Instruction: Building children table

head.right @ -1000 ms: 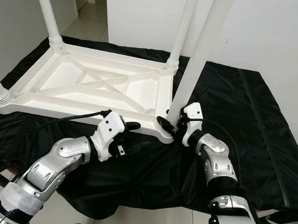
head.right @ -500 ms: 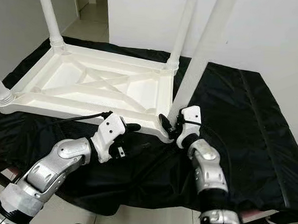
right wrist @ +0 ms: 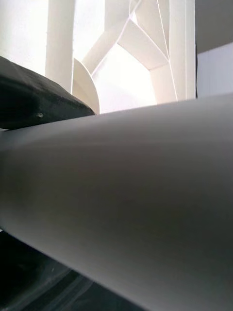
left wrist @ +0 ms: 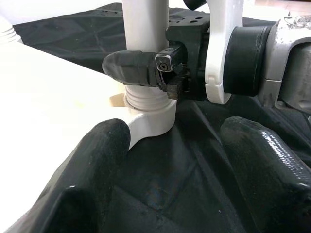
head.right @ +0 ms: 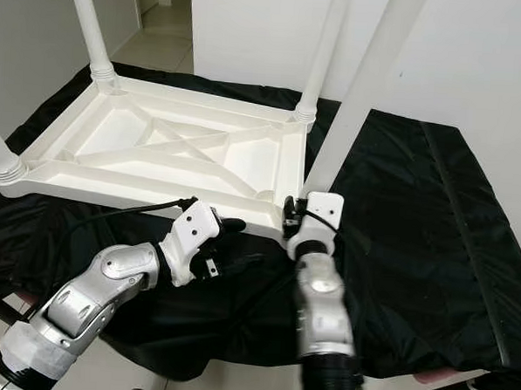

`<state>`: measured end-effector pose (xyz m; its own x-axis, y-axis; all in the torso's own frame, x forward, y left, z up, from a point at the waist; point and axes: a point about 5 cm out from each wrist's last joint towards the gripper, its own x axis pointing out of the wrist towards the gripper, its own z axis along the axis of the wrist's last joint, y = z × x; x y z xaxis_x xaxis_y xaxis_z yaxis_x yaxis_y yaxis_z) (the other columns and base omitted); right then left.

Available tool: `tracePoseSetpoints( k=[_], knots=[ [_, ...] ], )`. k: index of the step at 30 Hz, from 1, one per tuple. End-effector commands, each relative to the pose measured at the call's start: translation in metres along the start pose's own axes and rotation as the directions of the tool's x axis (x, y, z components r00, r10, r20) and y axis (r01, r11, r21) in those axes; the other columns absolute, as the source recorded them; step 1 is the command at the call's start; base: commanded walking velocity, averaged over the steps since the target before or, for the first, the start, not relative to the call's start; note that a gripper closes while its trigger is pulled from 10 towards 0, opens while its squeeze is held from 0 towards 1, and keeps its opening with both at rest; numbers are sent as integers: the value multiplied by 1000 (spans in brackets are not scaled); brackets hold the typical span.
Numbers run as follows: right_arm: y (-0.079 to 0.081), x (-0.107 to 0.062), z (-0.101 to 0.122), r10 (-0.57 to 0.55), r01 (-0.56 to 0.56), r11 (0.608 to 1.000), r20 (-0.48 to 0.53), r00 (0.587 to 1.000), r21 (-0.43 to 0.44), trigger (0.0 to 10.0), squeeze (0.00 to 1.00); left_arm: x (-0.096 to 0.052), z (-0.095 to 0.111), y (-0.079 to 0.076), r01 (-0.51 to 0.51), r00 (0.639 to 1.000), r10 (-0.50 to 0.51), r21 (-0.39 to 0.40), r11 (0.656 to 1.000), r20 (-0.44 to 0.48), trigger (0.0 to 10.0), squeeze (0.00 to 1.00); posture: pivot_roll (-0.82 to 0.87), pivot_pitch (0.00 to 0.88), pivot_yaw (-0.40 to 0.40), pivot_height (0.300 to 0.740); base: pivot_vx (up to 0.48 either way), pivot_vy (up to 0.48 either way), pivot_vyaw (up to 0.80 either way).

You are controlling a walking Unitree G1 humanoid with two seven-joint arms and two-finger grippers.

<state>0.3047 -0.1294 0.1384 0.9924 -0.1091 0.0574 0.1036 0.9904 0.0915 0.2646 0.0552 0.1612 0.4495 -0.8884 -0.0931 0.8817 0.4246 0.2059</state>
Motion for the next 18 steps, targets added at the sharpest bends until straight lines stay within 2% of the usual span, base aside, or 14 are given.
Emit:
tracePoseSetpoints(
  k=[1, 10, 11, 12, 13, 14, 17, 18],
  knots=[
    [-1, -9, -15, -54, 57, 998, -73, 996, 39, 10000, 0, 1, -2, -6, 68, 998, -68, 2, 998, -3, 10000, 0, 20, 39, -60, 740, 0, 0, 0],
    [-2, -10, -5, -39, 39, 999, -37, 999, 14, 10000, 0, 2, -2, -6, 76, 997, -76, 5, 997, -4, 10000, 0, 12, 28, -58, 740, 0, 0, 0],
    [-1, -11, -3, -30, 30, 999, -25, 999, 19, 10000, 149, 3, -2, -6, 77, 997, -77, 6, 997, -3, 10000, 0, 11, 27, -57, 740, 0, 0, 0],
    [-1, -11, -3, -30, 30, 999, -25, 999, 19, 10000, 149, 3, -2, -6, 77, 997, -77, 6, 997, -3, 10000, 0, 11, 27, -57, 740, 0, 0, 0],
    [0, -12, 1, 8, -8, 999, 9, 1000, 40, 10000, 1000, 3, -2, -7, 79, 997, -79, 6, 997, -1, 10000, 0, 11, 26, -58, 740, 0, 0, 0],
    [-1, -15, 5, 34, -37, 998, 38, 999, 58, 10000, 1000, 3, -2, -7, 80, 997, -80, 5, 997, -1, 10000, 0, 12, 27, -59, 740, 0, 0, 0],
    [-1, -15, 5, 34, -37, 998, 38, 999, 58, 10000, 1000, 3, -2, -7, 80, 997, -80, 5, 997, -1, 10000, 0, 12, 27, -59, 740, 0, 0, 0],
    [-5, -16, 8, 52, -56, 997, 64, 997, 62, 10000, 1000, 3, -3, -8, 80, 997, -80, 6, 997, -3, 10000, 0, 13, 26, -60, 740, 0, 0, 0]
  ],
)
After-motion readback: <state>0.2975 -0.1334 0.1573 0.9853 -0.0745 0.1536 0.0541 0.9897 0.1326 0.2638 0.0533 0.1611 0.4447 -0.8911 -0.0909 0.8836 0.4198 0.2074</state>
